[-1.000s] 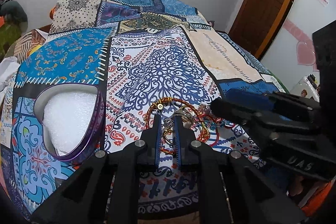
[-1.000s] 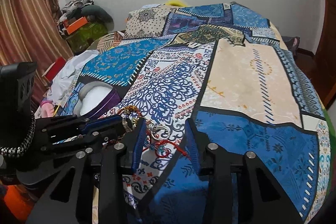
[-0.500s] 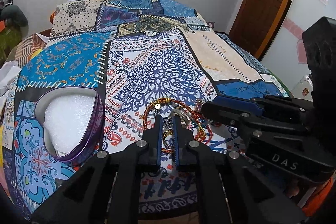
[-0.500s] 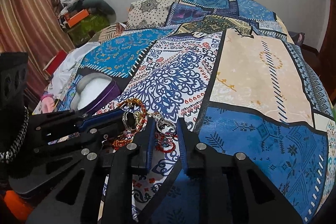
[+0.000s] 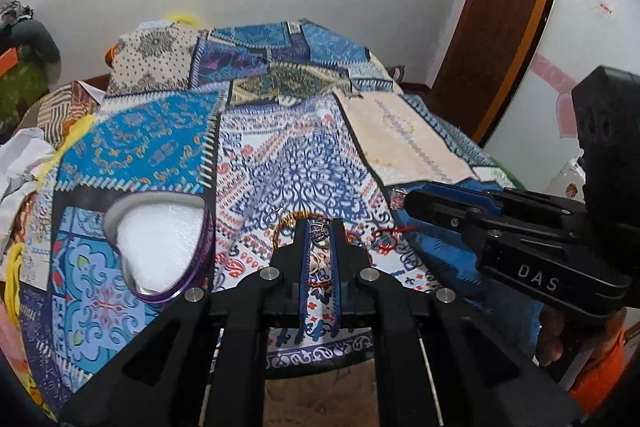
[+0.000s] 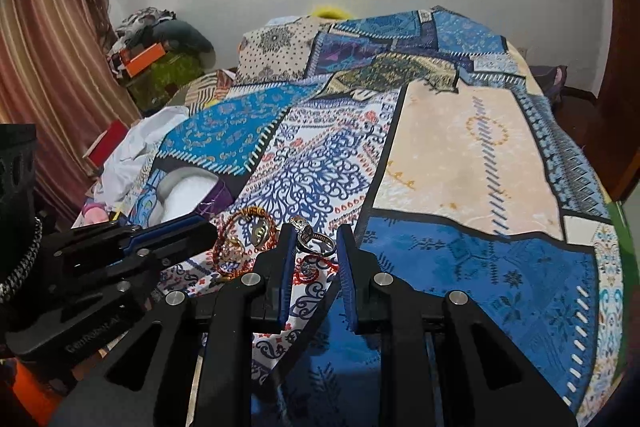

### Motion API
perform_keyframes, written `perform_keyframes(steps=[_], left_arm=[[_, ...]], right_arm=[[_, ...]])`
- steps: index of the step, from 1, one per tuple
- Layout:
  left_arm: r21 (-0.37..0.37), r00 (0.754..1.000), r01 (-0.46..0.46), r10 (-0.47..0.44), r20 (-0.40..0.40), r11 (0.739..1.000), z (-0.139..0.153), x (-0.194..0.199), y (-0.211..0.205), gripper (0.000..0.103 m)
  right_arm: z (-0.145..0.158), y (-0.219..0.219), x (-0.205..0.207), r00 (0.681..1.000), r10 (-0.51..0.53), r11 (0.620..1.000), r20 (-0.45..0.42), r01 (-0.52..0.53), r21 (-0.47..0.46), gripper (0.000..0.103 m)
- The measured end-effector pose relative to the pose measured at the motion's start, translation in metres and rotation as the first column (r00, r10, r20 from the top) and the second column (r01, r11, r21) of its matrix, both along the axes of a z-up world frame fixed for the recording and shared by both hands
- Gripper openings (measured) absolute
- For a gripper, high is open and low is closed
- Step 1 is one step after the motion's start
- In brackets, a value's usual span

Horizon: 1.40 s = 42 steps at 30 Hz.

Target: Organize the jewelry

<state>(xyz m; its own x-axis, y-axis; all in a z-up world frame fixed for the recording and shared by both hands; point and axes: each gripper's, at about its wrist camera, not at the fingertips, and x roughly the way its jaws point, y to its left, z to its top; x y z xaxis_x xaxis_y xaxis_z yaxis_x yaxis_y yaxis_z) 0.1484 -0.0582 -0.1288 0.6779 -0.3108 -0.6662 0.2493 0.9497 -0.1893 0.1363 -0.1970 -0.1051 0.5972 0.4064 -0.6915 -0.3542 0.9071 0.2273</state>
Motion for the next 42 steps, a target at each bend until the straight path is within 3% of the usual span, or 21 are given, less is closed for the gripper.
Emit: perform_keyframes(steps=[10, 22, 34, 42], left_arm=[[-0.004, 0.993, -0.056, 0.056, 0.101, 0.998, 0.038, -0.024, 0.025, 0.008], [0.003, 0.973, -0.158, 0.155, 0.171, 0.987, 0.053, -0.032, 0.076, 0.008], [-0.010, 0.971, -0.207, 0.207, 0.120, 0.978, 0.026, -0.016, 0.120, 0.008], [-0.016, 0.983, -0.174, 0.175, 0.052, 0.985, -0.004, -0.002, 0.122, 0.008]], right_arm=[[0.027, 0.007, -0.014, 0.997, -0.001, 1.000, 0.072, 0.002, -0.010, 0.019], [0.052, 0.044, -0.016, 0.987, 0.053, 0.999, 0.149, -0.052, -0.009, 0.019], [0.047, 0.104, 0.006, 0.981, 0.132, 0.991, 0.144, -0.134, 0.005, 0.019], [0.030, 0.127, 0.022, 0.983, 0.161, 0.987, 0.090, -0.163, 0.011, 0.019]])
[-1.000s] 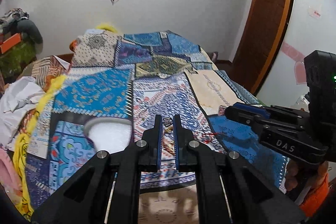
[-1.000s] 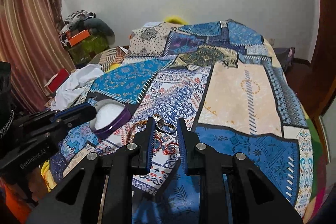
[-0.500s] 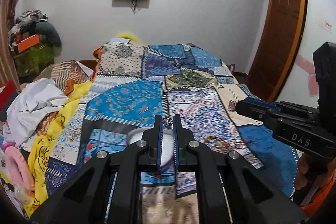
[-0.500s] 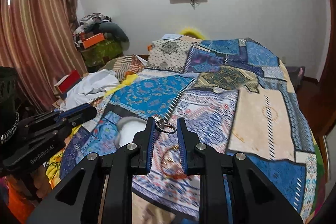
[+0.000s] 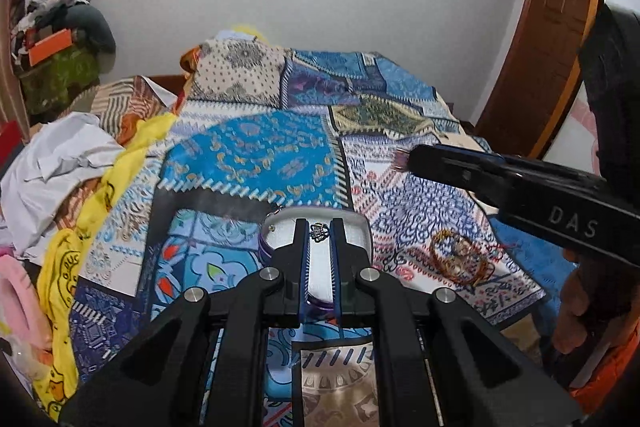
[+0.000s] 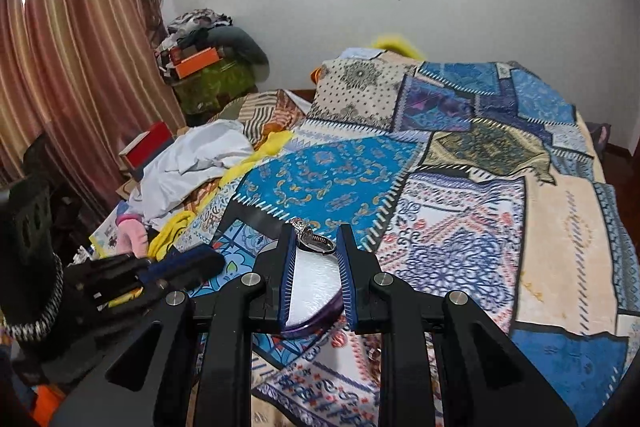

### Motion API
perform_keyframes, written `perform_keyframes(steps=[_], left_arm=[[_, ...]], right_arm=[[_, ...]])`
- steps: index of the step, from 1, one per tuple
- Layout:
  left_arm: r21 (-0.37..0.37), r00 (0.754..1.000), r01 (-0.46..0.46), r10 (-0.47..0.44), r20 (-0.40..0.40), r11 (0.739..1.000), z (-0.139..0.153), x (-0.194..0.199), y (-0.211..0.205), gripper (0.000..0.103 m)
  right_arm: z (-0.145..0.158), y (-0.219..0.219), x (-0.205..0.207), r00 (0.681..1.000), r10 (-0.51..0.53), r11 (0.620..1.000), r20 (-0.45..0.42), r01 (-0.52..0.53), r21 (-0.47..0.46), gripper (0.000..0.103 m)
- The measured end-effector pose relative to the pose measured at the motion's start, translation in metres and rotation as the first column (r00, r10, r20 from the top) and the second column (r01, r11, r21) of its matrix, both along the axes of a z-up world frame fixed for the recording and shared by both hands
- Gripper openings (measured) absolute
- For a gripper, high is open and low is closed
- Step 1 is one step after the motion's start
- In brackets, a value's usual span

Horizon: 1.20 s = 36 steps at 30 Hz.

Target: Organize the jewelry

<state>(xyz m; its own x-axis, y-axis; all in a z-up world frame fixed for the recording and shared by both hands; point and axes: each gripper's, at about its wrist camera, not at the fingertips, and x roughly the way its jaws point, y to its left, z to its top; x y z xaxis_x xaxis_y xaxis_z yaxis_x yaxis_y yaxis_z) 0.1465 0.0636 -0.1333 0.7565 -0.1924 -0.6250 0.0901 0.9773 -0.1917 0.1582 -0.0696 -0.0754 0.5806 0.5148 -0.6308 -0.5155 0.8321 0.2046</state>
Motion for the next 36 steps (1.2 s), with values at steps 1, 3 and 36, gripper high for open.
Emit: perform_keyframes(steps=[1, 3, 36], left_arm=[[-0.001, 1.000, 0.008, -0.008, -0.009, 1.000, -0.004, 0.002, -0.001, 0.008], [-0.004, 1.000, 0.019, -0.019, -0.022, 1.000, -0.010, 0.006, -0.002, 0.008], [0.043, 1.000, 0.025, -0.024, -0.007, 0.999, 0.006, 0.002, -0.009, 0.008]], right_arm=[[-0.003, 0.002, 0.001, 1.000, 0.001, 1.000, -0.007, -0.001, -0.002, 0.019], [-0.010, 0.006, 0.006, 1.000, 0.003, 1.000, -0.030, -0.003, -0.004, 0.019], [-0.007, -0.006, 0.001, 0.998, -0.010, 0.999, -0.066, 0.008, -0.040, 0.020]])
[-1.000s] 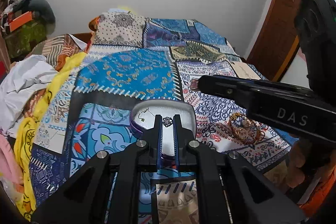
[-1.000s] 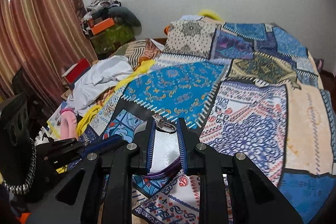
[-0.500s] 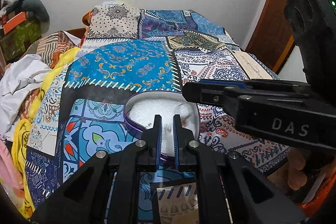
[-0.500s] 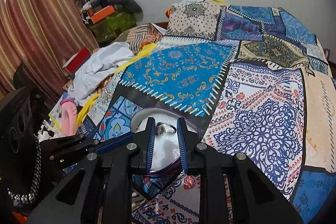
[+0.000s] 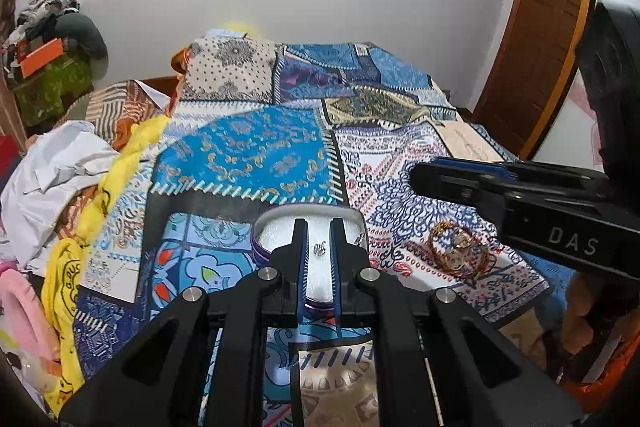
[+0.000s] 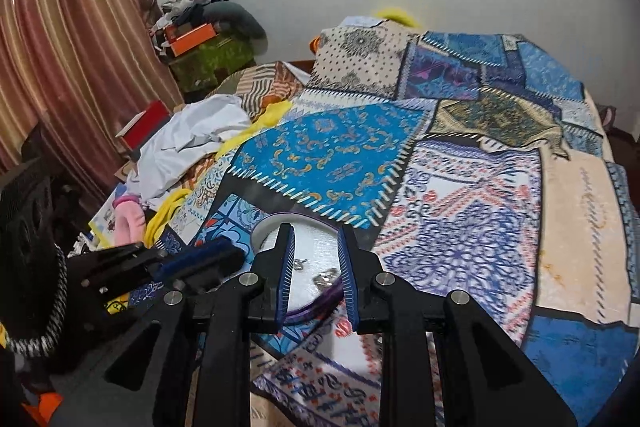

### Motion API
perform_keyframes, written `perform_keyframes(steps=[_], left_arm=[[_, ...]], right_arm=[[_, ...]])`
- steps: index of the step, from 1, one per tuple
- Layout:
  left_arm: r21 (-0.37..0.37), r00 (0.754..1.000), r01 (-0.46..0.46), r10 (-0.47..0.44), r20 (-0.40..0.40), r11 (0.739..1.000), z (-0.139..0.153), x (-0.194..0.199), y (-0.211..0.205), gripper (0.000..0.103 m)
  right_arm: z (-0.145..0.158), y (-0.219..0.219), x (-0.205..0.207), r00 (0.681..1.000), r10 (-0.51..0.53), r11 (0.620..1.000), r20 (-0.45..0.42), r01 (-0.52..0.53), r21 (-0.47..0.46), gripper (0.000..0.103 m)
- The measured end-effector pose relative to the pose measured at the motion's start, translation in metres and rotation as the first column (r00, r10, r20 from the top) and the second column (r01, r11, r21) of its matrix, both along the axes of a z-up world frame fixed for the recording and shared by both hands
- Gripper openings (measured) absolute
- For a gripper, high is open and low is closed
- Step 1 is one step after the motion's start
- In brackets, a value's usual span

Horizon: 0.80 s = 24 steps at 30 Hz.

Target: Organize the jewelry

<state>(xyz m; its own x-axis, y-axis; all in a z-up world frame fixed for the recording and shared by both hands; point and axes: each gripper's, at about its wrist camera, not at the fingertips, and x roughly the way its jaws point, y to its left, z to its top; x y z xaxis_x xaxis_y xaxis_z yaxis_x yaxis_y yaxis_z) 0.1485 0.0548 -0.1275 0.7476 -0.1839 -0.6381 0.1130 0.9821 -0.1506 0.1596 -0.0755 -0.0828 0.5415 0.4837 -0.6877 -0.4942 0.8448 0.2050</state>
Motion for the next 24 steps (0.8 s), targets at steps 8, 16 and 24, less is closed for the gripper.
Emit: perform_keyframes(steps=[8, 16, 24], left_arm=[[0.020, 0.999, -0.013, 0.012, 0.044, 1.000, 0.026, -0.017, -0.011, 0.018], [0.030, 0.998, 0.007, -0.009, 0.069, 1.000, 0.040, -0.025, -0.034, 0.035], [0.036, 0.998, 0.058, -0.059, 0.038, 0.998, 0.035, -0.019, -0.065, 0.039]], right_arm=[[0.017, -0.031, -0.015, 0.996, -0.074, 0.997, 0.058, 0.075, -0.025, 0.026], [0.026, -0.070, -0.034, 0.982, -0.152, 0.986, 0.108, 0.159, -0.057, 0.039], [0.020, -0.111, -0.041, 0.969, -0.225, 0.971, 0.100, 0.232, -0.057, 0.039]])
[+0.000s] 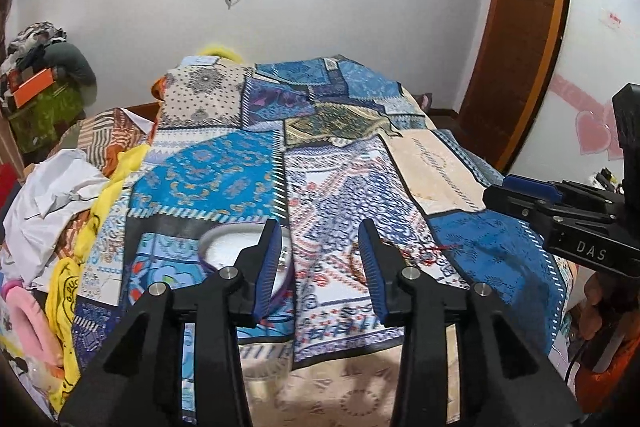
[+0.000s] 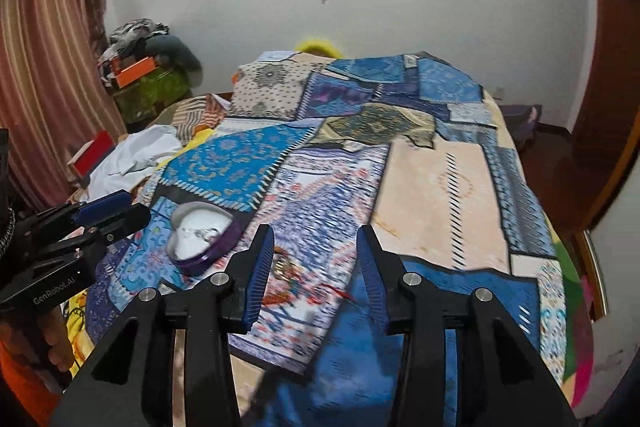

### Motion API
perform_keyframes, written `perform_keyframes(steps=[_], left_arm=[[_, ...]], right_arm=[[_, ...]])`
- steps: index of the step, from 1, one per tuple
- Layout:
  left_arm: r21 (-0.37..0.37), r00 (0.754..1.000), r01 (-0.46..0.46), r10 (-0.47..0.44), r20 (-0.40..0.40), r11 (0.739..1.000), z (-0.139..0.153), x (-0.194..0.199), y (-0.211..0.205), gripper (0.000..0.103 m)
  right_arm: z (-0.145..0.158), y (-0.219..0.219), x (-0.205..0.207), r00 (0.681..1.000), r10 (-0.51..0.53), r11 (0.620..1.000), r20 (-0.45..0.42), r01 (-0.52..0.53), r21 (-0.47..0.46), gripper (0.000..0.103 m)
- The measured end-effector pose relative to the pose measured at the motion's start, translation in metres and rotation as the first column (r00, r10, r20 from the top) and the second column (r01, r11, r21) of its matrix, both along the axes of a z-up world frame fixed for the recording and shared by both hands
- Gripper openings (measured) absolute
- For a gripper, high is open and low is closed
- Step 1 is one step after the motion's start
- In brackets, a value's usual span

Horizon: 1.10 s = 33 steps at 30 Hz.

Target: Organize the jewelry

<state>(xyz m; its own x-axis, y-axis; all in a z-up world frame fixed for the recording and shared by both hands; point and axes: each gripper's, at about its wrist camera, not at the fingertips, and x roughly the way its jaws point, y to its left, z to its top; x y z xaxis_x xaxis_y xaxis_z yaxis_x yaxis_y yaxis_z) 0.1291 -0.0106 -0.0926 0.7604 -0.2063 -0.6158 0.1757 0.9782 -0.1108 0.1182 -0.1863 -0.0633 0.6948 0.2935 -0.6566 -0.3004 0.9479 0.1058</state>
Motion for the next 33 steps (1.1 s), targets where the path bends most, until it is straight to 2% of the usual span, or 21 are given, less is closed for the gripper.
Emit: perform_keyframes(steps=[8, 13, 18, 23, 33], left_arm=[[0.022, 0.996, 0.031, -0.029, -0.089, 0.999, -0.028, 0.016, -0.021, 0.039], [0.008, 0.989, 0.046, -0.044, -0.140, 0.999, -0.047, 0.028, -0.024, 0.039], [-0.001, 0.983, 0.056, -0.056, -0.173, 0.998, -0.060, 0.042, -0.027, 0.036], [-0.011, 0.978, 0.066, -0.067, -0.199, 0.998, -0.070, 0.056, -0.029, 0.025], [-0.040, 0.968, 0.096, -0.103, -0.227, 0.995, -0.088, 0.075, -0.035, 0.022]], right_arm=[[-0.017, -0.027, -0.001, 0.998, -0.037, 0.999, -0.045, 0.037, 0.006, 0.039], [-0.032, -0.032, 0.001, 0.995, -0.031, 0.999, -0.090, 0.032, 0.012, 0.039], [-0.048, -0.024, 0.005, 0.991, 0.003, 1.000, -0.134, -0.002, 0.007, 0.039], [-0.060, -0.008, 0.009, 0.985, 0.062, 0.997, -0.161, -0.067, -0.024, 0.039], [-0.075, 0.006, 0.020, 0.979, 0.106, 0.991, -0.174, -0.118, -0.059, 0.039]])
